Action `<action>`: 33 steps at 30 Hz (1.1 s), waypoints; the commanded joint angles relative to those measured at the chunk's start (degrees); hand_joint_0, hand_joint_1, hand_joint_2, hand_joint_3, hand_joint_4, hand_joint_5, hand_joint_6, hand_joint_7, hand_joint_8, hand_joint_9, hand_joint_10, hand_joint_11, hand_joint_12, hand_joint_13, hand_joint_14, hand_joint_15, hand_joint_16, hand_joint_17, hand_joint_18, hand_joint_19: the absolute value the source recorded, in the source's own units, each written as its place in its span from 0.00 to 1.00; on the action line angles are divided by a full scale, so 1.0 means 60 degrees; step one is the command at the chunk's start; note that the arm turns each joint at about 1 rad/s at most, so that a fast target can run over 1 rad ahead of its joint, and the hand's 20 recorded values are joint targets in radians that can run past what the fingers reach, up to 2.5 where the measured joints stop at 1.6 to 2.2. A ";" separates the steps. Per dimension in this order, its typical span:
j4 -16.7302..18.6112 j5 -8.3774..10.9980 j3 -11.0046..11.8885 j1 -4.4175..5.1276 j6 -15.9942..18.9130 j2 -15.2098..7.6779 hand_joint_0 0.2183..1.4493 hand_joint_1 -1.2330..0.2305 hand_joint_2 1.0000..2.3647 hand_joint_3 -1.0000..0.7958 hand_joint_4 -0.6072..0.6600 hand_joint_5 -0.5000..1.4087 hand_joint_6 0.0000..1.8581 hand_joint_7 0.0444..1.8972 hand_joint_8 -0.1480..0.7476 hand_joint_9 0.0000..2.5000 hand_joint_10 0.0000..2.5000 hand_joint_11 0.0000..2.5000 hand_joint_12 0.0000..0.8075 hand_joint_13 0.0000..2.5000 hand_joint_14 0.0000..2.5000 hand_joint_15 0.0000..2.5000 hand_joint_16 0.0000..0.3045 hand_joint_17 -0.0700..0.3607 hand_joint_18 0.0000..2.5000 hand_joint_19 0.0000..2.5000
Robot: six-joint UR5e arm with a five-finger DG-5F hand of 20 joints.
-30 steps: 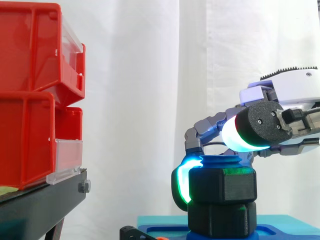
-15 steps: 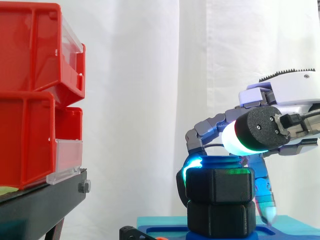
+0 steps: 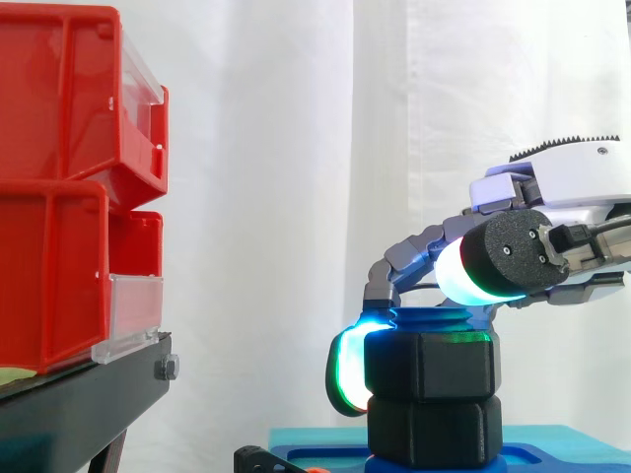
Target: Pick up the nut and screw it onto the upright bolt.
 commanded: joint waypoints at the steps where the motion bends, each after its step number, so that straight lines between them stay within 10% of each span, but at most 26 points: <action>1: 0.0007 0.0001 0.0000 -0.0007 0.0011 0.0000 0.21 0.59 0.00 0.28 0.63 0.20 0.27 0.37 0.42 0.43 0.00 0.00 0.35 0.22 0.00 0.00 0.13 0.36 0.13 0.03; 12: 0.0153 -0.0043 0.0000 0.0051 -0.0019 0.0000 0.19 0.63 0.00 0.28 0.61 0.17 0.27 0.29 0.42 0.24 0.00 0.00 0.39 0.09 0.00 0.00 0.14 0.38 0.00 0.00; 33: 0.0022 0.0221 0.0000 0.0417 -0.0004 0.0000 0.20 0.65 0.00 0.28 0.67 0.21 0.27 0.33 0.42 0.19 0.00 0.00 0.40 0.04 0.00 0.00 0.15 0.40 0.00 0.00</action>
